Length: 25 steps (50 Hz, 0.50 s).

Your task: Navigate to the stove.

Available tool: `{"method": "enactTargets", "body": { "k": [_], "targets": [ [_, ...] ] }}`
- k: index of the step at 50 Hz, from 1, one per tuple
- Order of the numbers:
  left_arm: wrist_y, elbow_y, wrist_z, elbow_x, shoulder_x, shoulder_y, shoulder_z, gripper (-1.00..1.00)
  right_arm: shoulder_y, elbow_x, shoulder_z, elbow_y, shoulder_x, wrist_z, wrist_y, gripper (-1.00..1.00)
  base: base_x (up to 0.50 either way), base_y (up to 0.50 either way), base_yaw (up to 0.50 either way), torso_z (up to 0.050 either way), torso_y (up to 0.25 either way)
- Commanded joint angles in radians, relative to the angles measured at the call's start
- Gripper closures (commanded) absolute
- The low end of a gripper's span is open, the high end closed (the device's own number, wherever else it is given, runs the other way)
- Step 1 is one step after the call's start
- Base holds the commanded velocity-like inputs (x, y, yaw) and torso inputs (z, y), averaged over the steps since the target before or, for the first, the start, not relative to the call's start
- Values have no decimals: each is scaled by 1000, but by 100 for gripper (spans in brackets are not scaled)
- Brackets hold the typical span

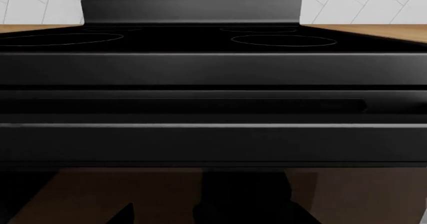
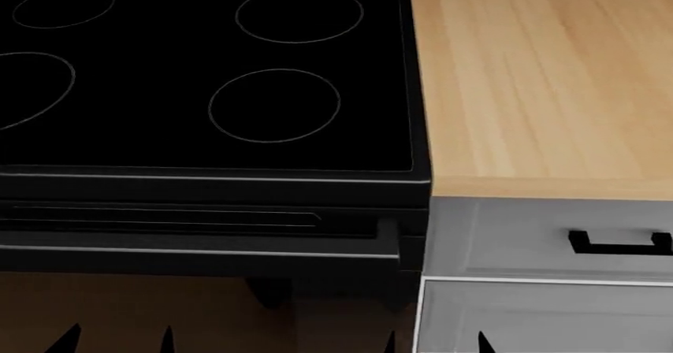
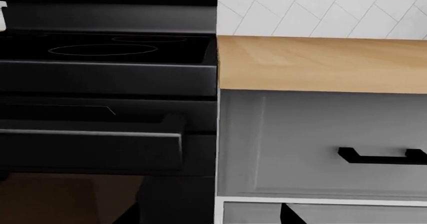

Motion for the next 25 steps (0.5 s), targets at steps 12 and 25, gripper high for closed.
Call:
{"method": "enactTargets", "body": {
  "k": [12,25],
  "targets": [
    [0,6,-7,-14,-14,3,5,-100,-3,-2,-15,-7,3,17,-6,-100,-1,500,0,0,0],
    [5,0,-11,-19,-16,-1,10,-100,2,3,-22,-1,7,20,-8,-100,-1,500,0,0,0]
  ]
}}
